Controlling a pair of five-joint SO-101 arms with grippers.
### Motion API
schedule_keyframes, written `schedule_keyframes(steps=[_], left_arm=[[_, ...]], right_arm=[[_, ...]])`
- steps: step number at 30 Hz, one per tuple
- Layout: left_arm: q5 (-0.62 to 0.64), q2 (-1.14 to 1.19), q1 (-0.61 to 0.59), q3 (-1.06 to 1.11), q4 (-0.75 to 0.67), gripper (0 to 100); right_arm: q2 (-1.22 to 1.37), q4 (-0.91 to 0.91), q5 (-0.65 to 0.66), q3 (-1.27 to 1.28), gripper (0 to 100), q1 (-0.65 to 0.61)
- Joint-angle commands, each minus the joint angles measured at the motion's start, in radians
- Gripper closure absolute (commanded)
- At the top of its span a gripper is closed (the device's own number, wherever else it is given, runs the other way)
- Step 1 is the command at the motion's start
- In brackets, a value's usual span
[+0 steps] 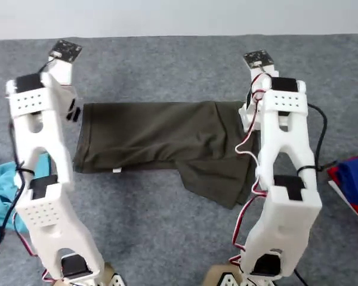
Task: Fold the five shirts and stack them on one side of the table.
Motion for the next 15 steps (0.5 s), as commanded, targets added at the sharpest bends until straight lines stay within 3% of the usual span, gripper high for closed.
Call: schedule_keyframes(steps=[1,15], left_arm=[[0.083,-0.006,0.04,0.01,-0.086,90],[0.137,0.226,0.054,-0.156,-0.1,91]], right_arm=[[0.025,0.068,-0.026,-0.135,91.5,0.019],[0.051,0.154,-0.02,-0.186,91.5,0.088]])
